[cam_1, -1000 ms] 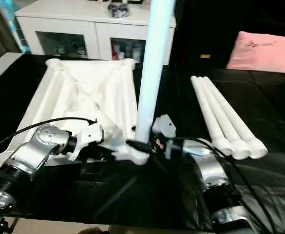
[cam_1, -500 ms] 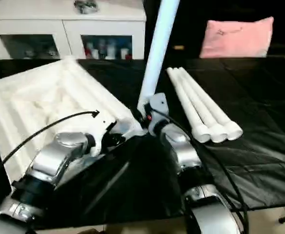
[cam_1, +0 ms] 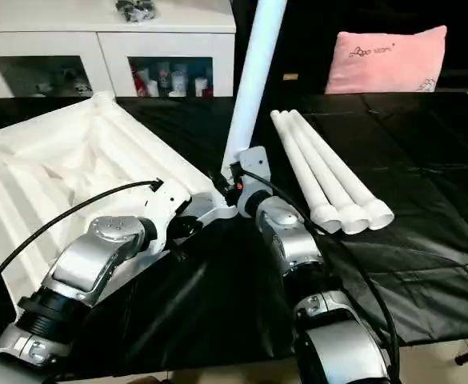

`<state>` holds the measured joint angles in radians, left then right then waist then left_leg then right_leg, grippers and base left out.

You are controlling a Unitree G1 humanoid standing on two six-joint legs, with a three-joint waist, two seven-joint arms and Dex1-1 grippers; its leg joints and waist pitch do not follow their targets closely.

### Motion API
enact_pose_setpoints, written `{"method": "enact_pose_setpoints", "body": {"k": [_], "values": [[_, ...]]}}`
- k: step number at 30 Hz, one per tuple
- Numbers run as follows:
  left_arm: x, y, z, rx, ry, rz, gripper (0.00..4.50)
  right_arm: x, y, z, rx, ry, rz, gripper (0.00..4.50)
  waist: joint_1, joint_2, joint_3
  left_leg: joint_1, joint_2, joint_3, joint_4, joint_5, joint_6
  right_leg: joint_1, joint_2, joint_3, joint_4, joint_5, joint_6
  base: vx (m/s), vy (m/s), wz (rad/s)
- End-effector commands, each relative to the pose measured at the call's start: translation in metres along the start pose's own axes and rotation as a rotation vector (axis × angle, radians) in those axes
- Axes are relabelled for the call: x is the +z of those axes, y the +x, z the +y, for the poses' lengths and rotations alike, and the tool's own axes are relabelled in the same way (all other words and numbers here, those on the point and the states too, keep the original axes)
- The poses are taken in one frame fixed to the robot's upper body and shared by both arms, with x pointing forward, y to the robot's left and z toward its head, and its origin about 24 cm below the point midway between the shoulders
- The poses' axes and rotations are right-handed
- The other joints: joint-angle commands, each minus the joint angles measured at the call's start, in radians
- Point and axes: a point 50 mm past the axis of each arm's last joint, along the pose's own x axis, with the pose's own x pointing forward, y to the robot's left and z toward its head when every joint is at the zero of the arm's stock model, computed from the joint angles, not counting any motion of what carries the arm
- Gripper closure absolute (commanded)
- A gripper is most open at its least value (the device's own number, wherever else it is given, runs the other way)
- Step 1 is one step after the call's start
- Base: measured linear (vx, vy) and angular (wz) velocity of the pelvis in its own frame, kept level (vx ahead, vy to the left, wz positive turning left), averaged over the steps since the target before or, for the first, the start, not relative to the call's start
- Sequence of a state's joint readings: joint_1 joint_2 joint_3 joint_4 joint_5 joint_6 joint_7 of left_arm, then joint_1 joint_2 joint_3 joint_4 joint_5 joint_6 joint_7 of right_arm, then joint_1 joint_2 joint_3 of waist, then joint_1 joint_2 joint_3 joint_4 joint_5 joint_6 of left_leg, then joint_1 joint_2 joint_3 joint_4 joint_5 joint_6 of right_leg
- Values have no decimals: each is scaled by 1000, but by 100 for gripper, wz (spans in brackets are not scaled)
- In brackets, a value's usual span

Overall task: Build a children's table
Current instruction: Insert table leg to table base

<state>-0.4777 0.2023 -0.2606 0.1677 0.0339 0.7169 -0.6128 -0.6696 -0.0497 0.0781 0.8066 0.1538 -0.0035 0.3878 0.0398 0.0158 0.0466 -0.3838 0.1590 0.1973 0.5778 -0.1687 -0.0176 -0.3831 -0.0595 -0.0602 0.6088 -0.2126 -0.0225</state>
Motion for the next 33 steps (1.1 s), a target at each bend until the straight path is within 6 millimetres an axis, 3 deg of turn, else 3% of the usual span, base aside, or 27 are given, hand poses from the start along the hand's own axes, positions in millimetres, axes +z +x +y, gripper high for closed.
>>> {"method": "enact_pose_setpoints", "body": {"k": [1, 6, 11, 13, 15, 20, 24, 25, 28, 29, 31, 33], "values": [[33, -9, -8, -45, 88, -133, 450, -69, -23, -7, -39, 47, 343, 257, 8, -2, -45, 18, 80, -47, -78, -338, -5, 21, -103, 60, -98, -317, -169, 0, 0, 0], [31, -11, -8, -79, 139, -135, 450, -68, -25, -7, 46, 27, 346, 257, 11, -1, -46, 18, 80, -46, -76, -315, 9, 23, -103, 60, -96, -295, -177, 0, 0, 0], [25, -16, -3, -131, 227, -115, 450, -64, -31, -12, 151, -23, 348, 257, 15, -1, -49, 19, 82, -43, -75, -281, 17, 26, -101, 59, -87, -217, -199, 0, 0, 0], [21, -21, 1, -181, 288, -100, 450, -61, -37, -16, 244, -72, 349, 257, 24, -2, -50, 19, 81, -43, -72, -277, 28, 30, -101, 57, -89, -221, -188, 0, 0, 0], [18, -25, 4, -227, 320, -93, 450, -59, -43, -18, 317, -107, 355, 257, 29, 2, -51, 24, 86, -40, -73, -259, 28, 26, -99, 58, -83, -178, -198, 0, 0, 0], [11, -34, 12, -352, 398, -83, 450, -56, -60, -20, 526, -158, 359, 257, 50, -2, -54, 26, 87, -39, -71, -223, 34, 31, -98, 55, -75, -123, -204, 0, 0, 0], [8, -34, 17, -384, 426, -64, 450, -56, -67, -18, 589, -173, 348, 257, 53, -2, -53, 27, 87, -38, -72, -235, 27, 32, -99, 55, -74, -112, -214, 0, 0, 0], [7, -35, 20, -397, 437, -53, 450, -56, -70, -16, 612, -165, 334, 257, 55, 2, -54, 29, 87, -38, -71, -239, 22, 32, -101, 56, -73, -116, -214, 0, 0, 0], [4, -36, 23, -425, 454, -38, 450, -56, -75, -13, 645, -145, 314, 257, 59, 1, -54, 29, 88, -39, -74, -255, 15, 34, -100, 56, -76, -137, -206, 0, 0, 0], [4, -37, 24, -467, 456, -45, 450, -56, -78, -10, 666, -119, 298, 257, 60, 7, -54, 31, 88, -40, -74, -261, 10, 32, -99, 55, -76, -135, -208, 0, 0, 0], [4, -37, 24, -483, 456, -51, 450, -56, -80, -10, 672, -105, 291, 257, 60, 4, -55, 29, 89, -40, -75, -263, 6, 35, -100, 54, -73, -122, -214, 0, 0, 0], [4, -37, 24, -520, 455, -59, 450, -56, -82, -9, 682, -76, 279, 257, 64, 14, -56, 31, 89, -40, -73, -262, 6, 34, -100, 54, -73, -110, -218, 0, 0, 0]]}}
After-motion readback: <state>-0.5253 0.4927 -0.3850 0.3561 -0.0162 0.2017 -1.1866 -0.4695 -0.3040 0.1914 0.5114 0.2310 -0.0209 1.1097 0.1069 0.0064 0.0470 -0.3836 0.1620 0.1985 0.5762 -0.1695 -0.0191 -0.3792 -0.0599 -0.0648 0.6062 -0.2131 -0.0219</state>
